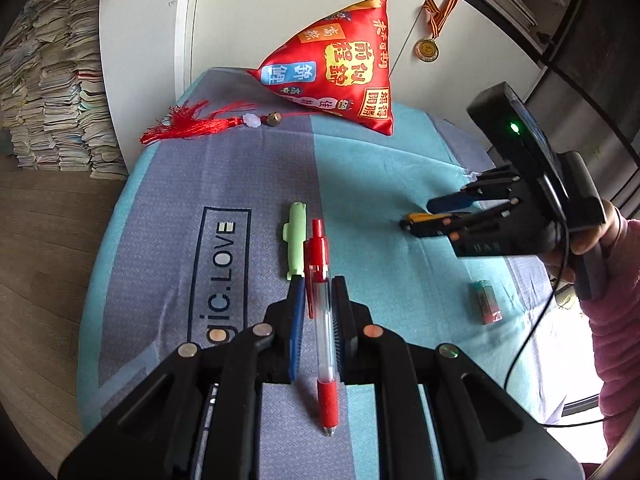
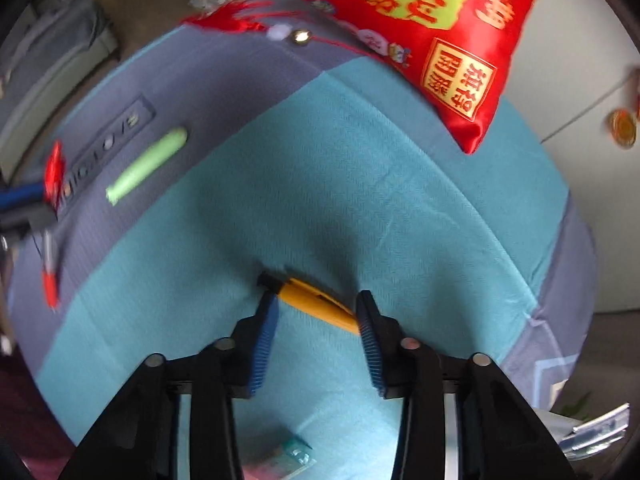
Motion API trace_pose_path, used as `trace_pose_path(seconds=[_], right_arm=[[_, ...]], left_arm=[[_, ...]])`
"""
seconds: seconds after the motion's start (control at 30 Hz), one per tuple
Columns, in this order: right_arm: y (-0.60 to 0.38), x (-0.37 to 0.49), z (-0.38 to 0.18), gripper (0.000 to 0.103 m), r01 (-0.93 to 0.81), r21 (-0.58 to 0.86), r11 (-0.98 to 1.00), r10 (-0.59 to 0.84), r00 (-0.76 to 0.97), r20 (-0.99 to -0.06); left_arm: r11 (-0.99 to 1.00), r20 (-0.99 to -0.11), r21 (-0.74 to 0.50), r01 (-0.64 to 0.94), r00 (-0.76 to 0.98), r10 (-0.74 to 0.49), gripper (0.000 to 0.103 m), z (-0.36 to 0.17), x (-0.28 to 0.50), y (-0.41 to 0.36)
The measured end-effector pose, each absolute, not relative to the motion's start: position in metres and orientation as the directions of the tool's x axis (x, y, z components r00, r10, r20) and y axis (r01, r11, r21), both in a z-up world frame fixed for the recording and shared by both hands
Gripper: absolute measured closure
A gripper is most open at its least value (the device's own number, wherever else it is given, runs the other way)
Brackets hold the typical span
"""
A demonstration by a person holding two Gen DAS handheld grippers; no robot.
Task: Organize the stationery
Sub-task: 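Close the right tool on the yellow pen, then lift the yellow pen with the right tool while the left tool lifts the red pen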
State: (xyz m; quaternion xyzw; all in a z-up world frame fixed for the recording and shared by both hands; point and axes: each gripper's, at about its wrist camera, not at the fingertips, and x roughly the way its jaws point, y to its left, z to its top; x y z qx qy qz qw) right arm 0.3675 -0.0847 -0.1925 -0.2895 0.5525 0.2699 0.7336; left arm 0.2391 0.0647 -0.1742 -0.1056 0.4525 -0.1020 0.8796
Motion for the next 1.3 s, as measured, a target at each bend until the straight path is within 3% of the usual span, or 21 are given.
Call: trace_pose_path(seconds=[0.2,0.47,0.8,1.0,1.17,1.3], right_arm=[[-0.085,0.393,-0.19,0.087,-0.543,0.008,0.84,0.127,0.181,-0.975],[-0.124,0.392,-0.176,0.088,-0.19,0.239,0.952,0.262,0.111,-0.959],[-0.144,0.339,-0.177,0.088,-0.141,0.321,0.937,0.331,0.057,-0.942],[-0.131,0.324,-0.19,0.088,-0.162,0.301,0.94,0.314,0.062,-0.947],[-0.142,0.313,-0.185,0.088,-0.206,0.166,0.964,0.202,0.164,-0.966],[-0.154,0.312,-0.185,0.087,-0.206,0.207,0.956,0.238,0.142,-0.961]], left_arm=[[0.957,-0.772,-0.276,0.086,0.573,-0.275,0.092,-0.172,0.238,0.063],[0.958,-0.79,-0.266,0.108,0.545,-0.281,0.092,-0.178,0.24,0.055],[0.972,-0.849,-0.208,0.111,0.473,-0.235,0.091,-0.201,0.248,0.038],[0.981,-0.863,-0.172,0.086,0.468,-0.192,0.081,-0.21,0.256,0.037],[0.984,-0.862,-0.13,0.118,0.477,-0.171,0.088,-0.214,0.254,0.03],[0.965,-0.871,-0.215,0.15,0.417,-0.259,0.093,-0.215,0.243,0.03]])
